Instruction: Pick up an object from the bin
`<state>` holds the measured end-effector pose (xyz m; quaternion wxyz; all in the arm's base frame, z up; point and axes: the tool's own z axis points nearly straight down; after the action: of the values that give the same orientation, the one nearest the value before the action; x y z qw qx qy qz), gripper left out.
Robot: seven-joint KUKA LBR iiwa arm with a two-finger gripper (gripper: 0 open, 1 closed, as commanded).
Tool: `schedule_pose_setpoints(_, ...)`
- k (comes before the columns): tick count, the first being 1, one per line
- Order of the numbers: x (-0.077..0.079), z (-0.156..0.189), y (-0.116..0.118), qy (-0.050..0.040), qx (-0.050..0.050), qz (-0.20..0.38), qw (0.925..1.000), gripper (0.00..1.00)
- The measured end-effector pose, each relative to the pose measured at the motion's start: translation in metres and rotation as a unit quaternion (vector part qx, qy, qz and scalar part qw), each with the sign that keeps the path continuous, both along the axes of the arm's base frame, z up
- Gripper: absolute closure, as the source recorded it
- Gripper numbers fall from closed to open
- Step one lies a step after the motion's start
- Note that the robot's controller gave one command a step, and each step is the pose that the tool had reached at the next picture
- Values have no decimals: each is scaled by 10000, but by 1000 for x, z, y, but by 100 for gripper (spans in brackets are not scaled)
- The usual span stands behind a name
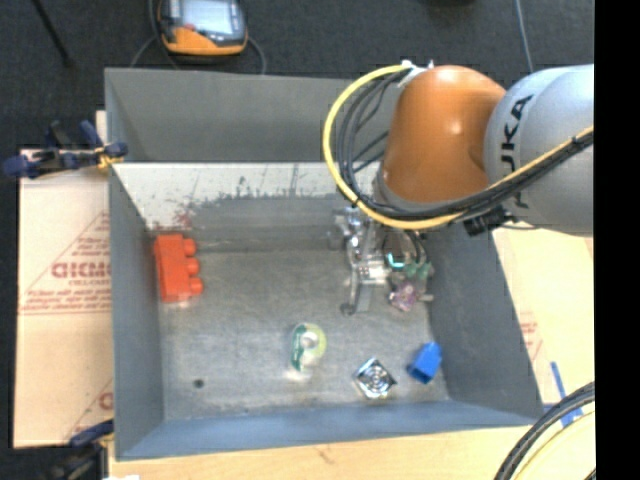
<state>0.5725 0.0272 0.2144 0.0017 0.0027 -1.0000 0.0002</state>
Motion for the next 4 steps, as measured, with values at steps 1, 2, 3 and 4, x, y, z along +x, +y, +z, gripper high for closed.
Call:
schedule_pose_setpoints(1, -85, -46, -12, 14, 0, -682, 9977, 0)
schedule_pose_setpoints(2, -76, -119, -116, -12, -13, 480, 9988, 0)
schedule_pose_setpoints(3, -93, -131, -92, -54, 0, 2806, 9598, 0)
schedule_pose_setpoints(4, -97, -126, -169, -27, 76, 5099, 8602, 0)
